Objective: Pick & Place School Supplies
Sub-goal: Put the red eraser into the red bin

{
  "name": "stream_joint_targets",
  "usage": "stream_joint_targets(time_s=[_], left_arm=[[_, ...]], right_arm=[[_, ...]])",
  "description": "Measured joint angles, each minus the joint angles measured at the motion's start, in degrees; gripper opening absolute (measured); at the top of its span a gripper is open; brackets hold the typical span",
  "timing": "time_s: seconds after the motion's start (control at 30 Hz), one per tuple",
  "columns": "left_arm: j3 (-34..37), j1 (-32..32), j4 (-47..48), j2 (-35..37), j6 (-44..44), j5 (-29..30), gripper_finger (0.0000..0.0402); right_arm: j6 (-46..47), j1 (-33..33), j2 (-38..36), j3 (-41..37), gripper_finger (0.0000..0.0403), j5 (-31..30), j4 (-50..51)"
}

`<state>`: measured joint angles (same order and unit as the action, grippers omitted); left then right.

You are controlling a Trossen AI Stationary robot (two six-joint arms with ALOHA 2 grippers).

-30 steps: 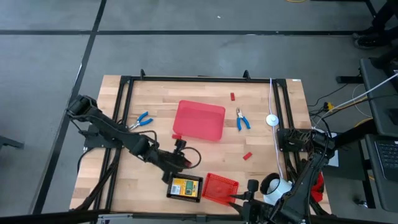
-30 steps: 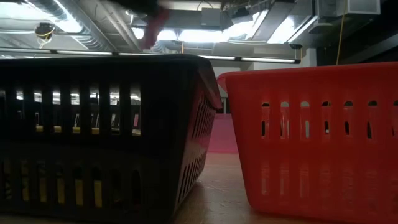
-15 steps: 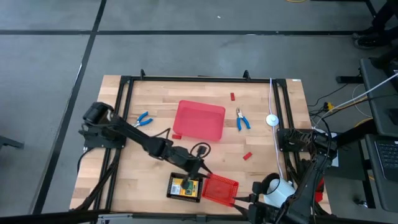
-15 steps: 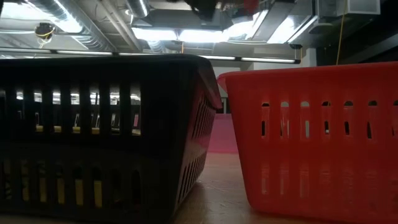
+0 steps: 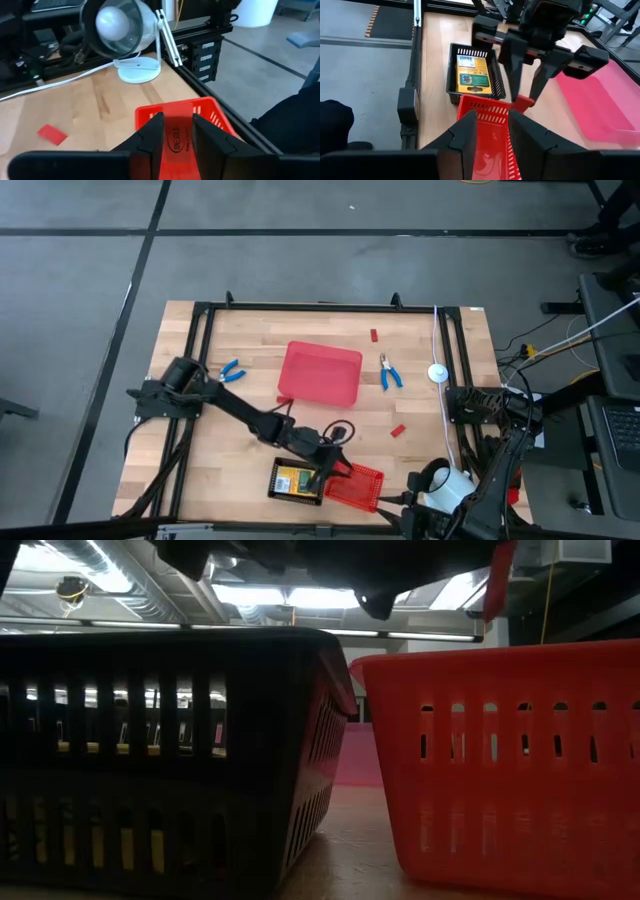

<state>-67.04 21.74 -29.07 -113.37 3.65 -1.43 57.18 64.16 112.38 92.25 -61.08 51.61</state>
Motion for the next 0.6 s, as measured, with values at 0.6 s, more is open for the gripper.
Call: stream_joint_targets(time_s=[0.6], left_arm=[[-0.75,4.45,16.53,5.07,3.00,29.75,0.0190]], right_arm=[[2.22,0.70,0.00,0.00,0.0114,-0.61,0.27]])
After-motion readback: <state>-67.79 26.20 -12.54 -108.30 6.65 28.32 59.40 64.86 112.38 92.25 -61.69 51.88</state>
